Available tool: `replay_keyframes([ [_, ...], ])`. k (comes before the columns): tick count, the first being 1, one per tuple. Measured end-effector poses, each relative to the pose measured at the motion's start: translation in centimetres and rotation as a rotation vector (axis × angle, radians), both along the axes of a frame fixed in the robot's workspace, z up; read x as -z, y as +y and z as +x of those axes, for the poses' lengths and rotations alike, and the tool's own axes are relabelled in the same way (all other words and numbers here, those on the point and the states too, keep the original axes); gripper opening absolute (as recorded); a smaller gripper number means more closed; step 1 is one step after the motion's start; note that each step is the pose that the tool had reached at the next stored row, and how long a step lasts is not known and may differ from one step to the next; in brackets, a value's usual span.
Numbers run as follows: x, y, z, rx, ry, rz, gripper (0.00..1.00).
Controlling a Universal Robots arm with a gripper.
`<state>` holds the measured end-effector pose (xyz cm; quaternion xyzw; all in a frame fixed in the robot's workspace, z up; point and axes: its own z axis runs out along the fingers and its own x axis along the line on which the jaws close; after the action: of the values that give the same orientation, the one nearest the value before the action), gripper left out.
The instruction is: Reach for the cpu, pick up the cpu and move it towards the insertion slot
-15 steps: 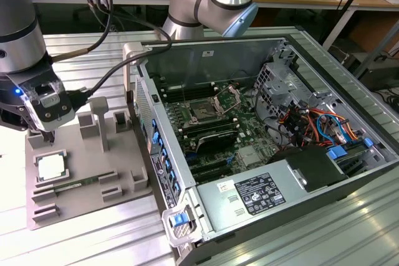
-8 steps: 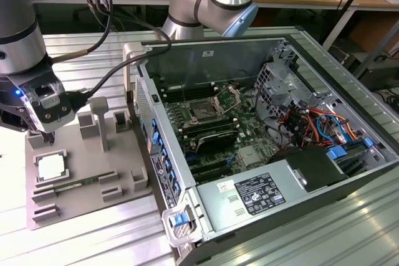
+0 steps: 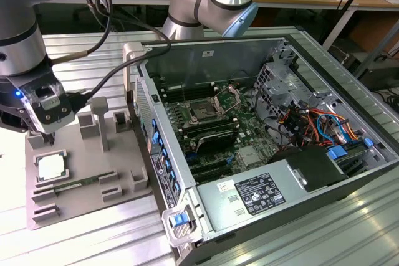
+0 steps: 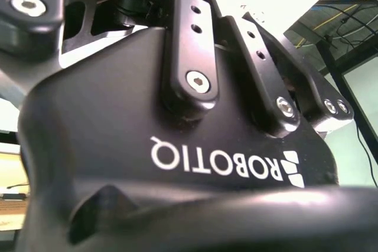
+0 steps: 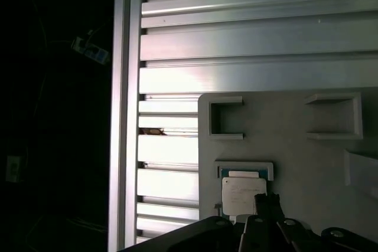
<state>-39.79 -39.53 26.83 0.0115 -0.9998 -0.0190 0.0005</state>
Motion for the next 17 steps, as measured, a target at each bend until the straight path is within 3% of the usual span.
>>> replay_keyframes([
  [17, 0.63, -0.02, -0.08, 0.000, -0.0001, 0.0000, 0.11],
])
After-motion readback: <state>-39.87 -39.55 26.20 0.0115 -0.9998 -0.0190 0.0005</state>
